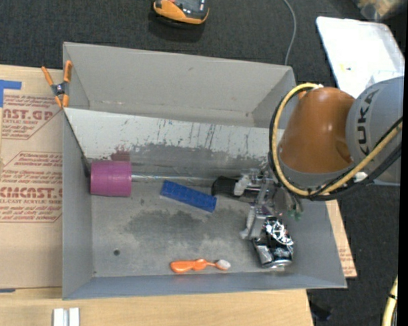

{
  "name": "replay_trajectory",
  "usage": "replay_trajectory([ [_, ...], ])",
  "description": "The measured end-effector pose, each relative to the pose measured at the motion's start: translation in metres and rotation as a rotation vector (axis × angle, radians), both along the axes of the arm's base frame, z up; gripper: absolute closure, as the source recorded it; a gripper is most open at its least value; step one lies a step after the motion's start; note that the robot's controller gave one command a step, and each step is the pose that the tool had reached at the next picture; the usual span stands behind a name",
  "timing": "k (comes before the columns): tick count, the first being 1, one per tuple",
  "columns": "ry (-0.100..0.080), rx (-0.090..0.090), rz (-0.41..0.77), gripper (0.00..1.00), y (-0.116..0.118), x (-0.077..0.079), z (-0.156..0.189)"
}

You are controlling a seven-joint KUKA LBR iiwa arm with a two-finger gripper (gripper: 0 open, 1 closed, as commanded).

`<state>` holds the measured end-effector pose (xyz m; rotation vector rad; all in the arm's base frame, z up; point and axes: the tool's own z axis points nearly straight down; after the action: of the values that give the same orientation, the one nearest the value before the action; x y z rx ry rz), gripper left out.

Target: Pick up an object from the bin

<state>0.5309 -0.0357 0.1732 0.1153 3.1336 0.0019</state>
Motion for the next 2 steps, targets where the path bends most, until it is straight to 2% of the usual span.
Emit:
replay_trajectory([
  [1, -0.003, 0.001, -0.047, 0.00, -0.029, -0.019, -0.036],
  [2, -0.004, 0.003, -0.123, 0.00, -0.048, -0.035, -0.078],
])
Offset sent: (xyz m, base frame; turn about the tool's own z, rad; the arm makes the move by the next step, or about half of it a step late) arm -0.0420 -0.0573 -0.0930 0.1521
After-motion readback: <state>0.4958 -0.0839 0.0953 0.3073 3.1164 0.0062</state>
